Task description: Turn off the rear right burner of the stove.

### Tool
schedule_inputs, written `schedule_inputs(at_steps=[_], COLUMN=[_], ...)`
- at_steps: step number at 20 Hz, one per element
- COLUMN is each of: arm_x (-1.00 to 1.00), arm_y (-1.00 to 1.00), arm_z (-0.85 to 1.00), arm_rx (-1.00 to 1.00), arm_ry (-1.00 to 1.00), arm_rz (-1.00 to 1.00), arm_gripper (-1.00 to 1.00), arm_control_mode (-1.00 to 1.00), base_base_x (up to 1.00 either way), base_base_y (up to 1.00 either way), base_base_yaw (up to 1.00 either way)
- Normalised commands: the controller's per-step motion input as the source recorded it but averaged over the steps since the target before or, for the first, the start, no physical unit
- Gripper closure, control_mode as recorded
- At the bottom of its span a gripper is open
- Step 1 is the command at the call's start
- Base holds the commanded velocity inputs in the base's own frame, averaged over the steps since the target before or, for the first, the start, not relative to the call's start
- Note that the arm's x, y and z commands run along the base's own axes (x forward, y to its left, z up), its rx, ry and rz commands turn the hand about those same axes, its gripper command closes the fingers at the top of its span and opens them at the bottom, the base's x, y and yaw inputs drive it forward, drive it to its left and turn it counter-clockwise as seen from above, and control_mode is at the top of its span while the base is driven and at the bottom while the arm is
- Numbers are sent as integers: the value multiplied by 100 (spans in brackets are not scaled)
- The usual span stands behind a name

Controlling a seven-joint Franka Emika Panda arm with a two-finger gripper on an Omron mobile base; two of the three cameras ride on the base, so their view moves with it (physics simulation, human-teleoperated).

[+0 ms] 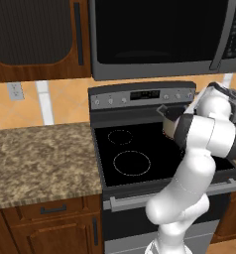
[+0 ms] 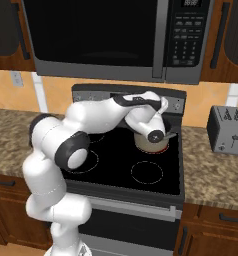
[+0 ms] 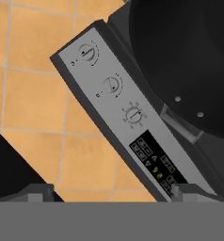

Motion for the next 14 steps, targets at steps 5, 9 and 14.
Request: schedule_inputs(at_steps=[5, 9, 14], arm_x=[41, 44, 44], arm_y=[0, 0, -1], arm_z=[-15, -4, -4], arm_rx=[0, 2, 0], arm_ry=[4, 0, 1], arm_rz=[-4, -7, -6], arm_gripper=[-100, -100, -100], arm_control_mode=[-100, -100, -100], base_base_x=[0, 0, 0], base_base_y=[0, 0, 0], base_base_yaw=[0, 0, 0])
